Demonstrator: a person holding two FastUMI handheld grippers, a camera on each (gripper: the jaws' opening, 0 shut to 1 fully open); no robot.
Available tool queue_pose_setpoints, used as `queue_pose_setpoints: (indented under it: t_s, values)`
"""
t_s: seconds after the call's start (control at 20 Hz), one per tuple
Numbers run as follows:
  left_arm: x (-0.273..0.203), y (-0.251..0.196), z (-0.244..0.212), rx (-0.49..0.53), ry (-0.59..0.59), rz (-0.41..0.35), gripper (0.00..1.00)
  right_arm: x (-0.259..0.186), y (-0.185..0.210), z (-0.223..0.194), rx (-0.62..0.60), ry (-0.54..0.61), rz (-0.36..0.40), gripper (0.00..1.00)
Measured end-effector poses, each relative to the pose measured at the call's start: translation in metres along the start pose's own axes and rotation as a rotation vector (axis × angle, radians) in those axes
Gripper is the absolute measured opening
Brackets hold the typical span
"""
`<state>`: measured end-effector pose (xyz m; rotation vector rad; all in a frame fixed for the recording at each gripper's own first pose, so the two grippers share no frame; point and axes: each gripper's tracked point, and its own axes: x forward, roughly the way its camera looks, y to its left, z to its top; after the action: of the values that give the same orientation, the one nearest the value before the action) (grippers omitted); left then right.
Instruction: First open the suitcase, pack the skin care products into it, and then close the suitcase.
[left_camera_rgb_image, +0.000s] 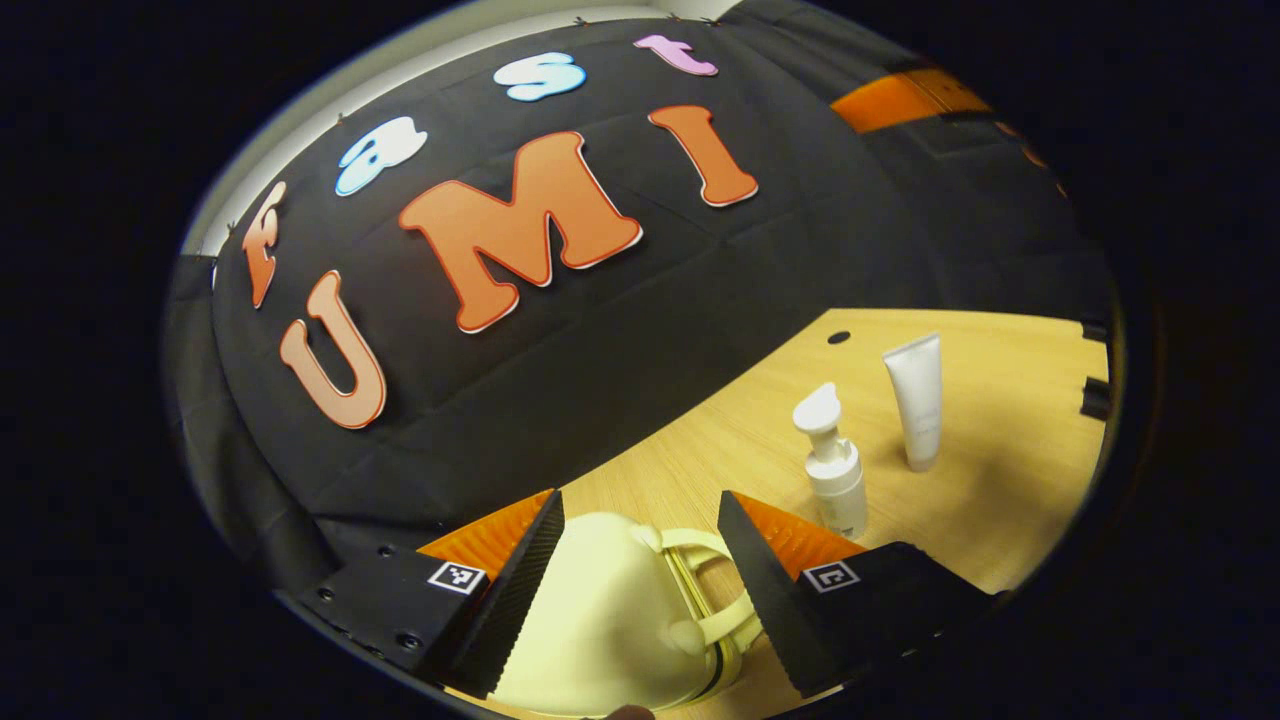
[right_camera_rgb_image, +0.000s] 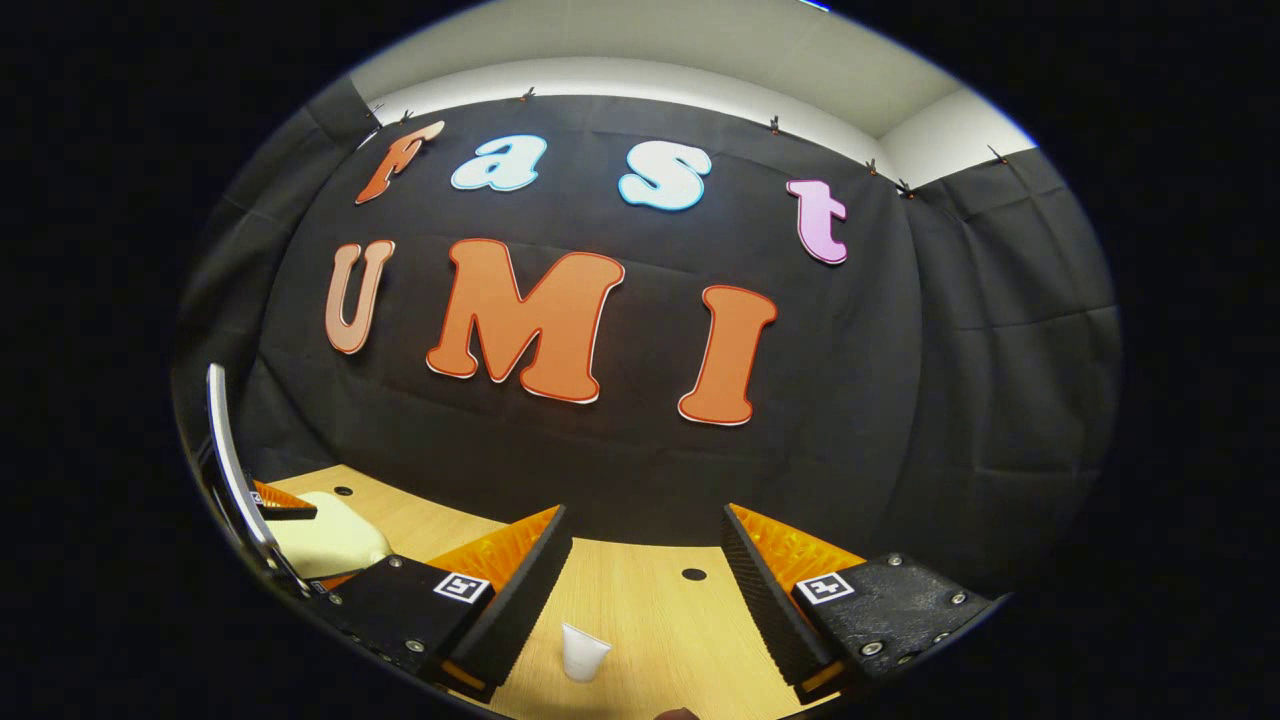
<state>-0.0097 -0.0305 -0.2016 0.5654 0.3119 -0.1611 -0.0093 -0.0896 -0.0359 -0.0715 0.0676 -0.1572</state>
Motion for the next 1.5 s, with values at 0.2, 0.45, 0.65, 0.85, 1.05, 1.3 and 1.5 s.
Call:
queue_pose_setpoints:
  t_s: [0.2, 0.45, 0.65, 0.85, 1.05, 1.3, 1.5]
  values:
    - [0.006, -0.024, -0.024, 0.11, 0.035, -0.052, 0.98, -0.003, -0.013, -0.01, -0.006, 0.019, -0.021, 0.96]
    - [0.013, -0.048, -0.06, 0.264, 0.099, -0.086, 0.98, -0.002, -0.018, -0.017, -0.012, 0.034, -0.034, 0.95]
    - [0.01, -0.06, -0.077, 0.388, 0.114, -0.111, 0.93, -0.003, -0.019, -0.019, -0.022, 0.037, -0.03, 0.95]
    - [0.001, -0.064, -0.092, 0.501, 0.125, -0.116, 0.87, -0.003, -0.019, -0.024, -0.024, 0.047, -0.028, 0.95]
    - [0.008, -0.061, -0.105, 0.546, 0.169, -0.091, 0.78, -0.005, -0.018, -0.03, -0.019, 0.058, -0.024, 0.96]
    - [0.021, -0.071, -0.111, 0.658, 0.19, -0.103, 0.4, -0.005, -0.012, -0.03, -0.022, 0.061, -0.011, 0.96]
    - [0.018, -0.061, -0.098, 0.607, 0.171, -0.086, 0.09, -0.005, -0.008, -0.032, -0.029, 0.064, -0.004, 0.96]
